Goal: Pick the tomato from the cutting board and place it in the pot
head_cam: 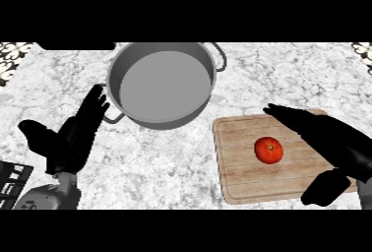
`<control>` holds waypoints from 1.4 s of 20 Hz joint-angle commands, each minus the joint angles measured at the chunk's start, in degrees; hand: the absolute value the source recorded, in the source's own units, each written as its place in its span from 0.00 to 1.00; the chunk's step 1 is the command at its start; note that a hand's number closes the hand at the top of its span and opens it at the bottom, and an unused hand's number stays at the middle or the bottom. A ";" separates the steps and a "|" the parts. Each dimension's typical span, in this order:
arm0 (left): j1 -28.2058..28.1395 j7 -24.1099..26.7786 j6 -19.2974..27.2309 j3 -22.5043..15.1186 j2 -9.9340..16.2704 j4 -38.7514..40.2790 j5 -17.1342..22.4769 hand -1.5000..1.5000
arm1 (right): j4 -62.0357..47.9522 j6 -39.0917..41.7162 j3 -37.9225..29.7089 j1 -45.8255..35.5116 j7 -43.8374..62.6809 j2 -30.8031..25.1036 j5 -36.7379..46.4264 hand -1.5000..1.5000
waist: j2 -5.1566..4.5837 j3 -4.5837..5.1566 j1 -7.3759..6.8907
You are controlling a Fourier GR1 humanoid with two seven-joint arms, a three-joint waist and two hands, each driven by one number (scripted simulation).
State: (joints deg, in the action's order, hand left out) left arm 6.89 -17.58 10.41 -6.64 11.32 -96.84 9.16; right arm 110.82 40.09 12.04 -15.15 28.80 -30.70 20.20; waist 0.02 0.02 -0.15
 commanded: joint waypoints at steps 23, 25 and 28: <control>-0.93 -0.47 -2.93 1.96 -5.08 -0.82 -5.00 0.50 | -21.42 -0.32 5.94 -4.17 -8.36 11.70 27.34 0.00 | -0.02 -0.02 -0.04; -0.11 2.45 -5.56 4.44 -4.19 4.56 -3.36 0.50 | -19.47 1.82 3.33 -3.13 -10.24 9.37 26.27 0.00 | -0.04 -0.01 0.12; -1.52 0.40 -3.34 2.32 -5.65 0.40 -4.89 0.50 | -19.26 -3.34 6.19 0.06 -15.53 11.75 25.94 1.00 | -0.01 -0.03 0.06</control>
State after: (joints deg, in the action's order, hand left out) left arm 6.44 -17.85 7.09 -3.99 6.45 -96.63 4.57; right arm 90.96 39.46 16.92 -17.27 17.28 -20.77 46.30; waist 0.01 0.00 -0.10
